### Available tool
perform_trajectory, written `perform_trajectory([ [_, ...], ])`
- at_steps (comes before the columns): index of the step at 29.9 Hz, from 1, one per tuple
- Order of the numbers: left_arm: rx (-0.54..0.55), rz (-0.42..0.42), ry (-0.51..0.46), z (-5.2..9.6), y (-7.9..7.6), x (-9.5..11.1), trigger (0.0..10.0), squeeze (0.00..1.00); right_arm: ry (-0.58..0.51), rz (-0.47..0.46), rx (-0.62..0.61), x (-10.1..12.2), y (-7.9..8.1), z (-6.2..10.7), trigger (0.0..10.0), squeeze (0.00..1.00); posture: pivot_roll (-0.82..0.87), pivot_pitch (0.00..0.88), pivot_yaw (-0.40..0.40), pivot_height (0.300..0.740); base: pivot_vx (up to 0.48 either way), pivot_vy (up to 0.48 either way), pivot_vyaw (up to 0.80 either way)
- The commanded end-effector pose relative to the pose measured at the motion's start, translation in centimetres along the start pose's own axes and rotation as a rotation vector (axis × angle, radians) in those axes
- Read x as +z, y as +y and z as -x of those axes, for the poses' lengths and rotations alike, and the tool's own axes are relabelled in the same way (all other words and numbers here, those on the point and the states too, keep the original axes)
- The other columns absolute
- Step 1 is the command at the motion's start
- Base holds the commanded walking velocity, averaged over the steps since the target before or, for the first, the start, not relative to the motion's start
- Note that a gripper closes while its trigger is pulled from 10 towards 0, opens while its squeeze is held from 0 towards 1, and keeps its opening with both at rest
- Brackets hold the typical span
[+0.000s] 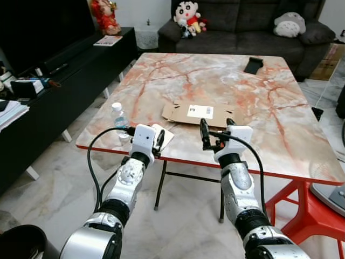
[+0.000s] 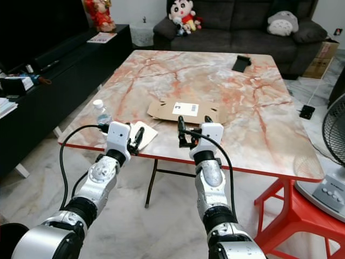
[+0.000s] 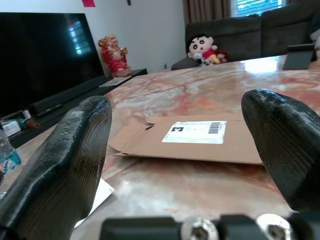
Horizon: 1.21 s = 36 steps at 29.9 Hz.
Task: Picking trash to rubbish bin
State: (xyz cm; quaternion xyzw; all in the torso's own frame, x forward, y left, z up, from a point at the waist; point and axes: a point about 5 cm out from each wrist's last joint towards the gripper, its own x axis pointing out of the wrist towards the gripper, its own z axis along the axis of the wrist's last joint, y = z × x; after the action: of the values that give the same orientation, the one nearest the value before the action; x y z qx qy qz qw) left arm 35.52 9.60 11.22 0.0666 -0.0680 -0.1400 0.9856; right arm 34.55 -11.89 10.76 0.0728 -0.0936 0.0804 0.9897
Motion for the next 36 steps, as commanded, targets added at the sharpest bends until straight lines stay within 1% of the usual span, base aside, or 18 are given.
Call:
perform_trajectory([
  [1, 0.004, -0.030, -0.042, -0.4, 0.4, 0.9, 10.0, 0.00, -0.014, -0.013, 0.005, 0.4, 0.3, -0.3, 10.0, 0.00, -0.06, 0.000, 0.041, 0.740, 0.000, 0.000, 0.00],
  [6, 0.015, -0.040, -0.053, -0.4, 0.5, 1.1, 10.0, 0.00, -0.024, 0.005, 0.016, 0.5, 0.4, -0.3, 10.0, 0.00, -0.05, 0.000, 0.041, 0.740, 0.144, 0.000, 0.00],
  [12, 0.022, -0.048, -0.059, -0.5, 0.5, 1.2, 10.0, 0.00, 0.007, 0.043, 0.052, -0.1, 0.9, -0.1, 10.0, 0.00, -0.05, 0.000, 0.044, 0.740, 0.248, 0.000, 0.00],
  [16, 0.028, -0.049, -0.062, -0.6, 0.6, 1.4, 10.0, 0.00, 0.004, 0.031, 0.059, -0.1, 1.1, 0.0, 10.0, 0.00, -0.05, 0.000, 0.045, 0.740, 0.272, 0.000, 0.00],
  [36, 0.028, -0.071, -0.066, -0.6, 0.5, 1.4, 10.0, 0.00, 0.030, 0.037, 0.073, -0.4, 1.3, 0.0, 10.0, 0.00, -0.05, 0.000, 0.043, 0.740, 0.290, 0.000, 0.00],
])
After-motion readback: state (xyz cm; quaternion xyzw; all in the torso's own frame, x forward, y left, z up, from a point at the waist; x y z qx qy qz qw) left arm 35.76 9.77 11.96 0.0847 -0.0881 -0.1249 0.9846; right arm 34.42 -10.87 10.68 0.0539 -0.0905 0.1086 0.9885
